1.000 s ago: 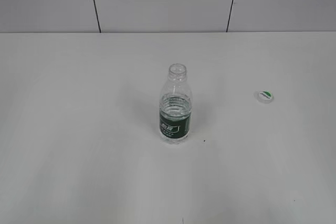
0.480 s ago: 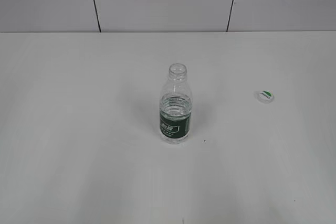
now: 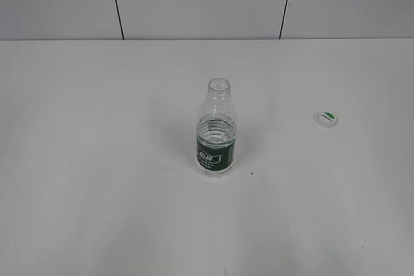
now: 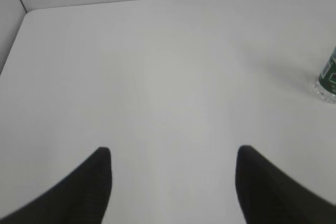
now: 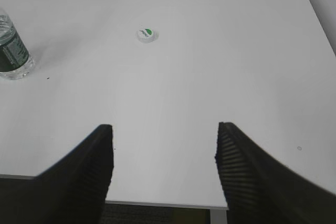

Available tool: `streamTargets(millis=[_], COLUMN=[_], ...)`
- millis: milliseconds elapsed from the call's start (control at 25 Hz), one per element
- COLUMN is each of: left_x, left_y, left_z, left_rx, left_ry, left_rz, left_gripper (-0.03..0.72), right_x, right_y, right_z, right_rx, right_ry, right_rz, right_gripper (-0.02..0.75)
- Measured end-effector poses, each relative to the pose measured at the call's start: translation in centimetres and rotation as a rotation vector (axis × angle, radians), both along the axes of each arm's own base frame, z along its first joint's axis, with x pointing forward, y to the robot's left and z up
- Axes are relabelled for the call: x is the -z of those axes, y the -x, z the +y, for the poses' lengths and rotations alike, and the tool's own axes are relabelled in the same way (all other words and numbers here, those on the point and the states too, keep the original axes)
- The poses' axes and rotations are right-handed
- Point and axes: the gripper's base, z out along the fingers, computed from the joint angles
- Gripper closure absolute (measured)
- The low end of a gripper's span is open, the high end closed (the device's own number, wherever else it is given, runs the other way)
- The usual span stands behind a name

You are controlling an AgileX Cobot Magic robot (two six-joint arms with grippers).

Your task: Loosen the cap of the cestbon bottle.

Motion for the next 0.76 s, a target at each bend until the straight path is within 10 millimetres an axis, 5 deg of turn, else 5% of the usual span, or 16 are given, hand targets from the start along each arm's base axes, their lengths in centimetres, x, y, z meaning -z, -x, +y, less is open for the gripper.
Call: streamTargets(millis=[760], left_x=[0.0], left_y=[0.0], left_z=[0.0], left_rx=[0.0], left_ry=[0.0], left_rz=[0.0], left_gripper=[0.27], right_x=[0.01], right_y=[0.0], right_z=[-0.01], right_rx=[0.001], right_ry=[0.001], right_rz=[0.001], right_gripper=[0.265])
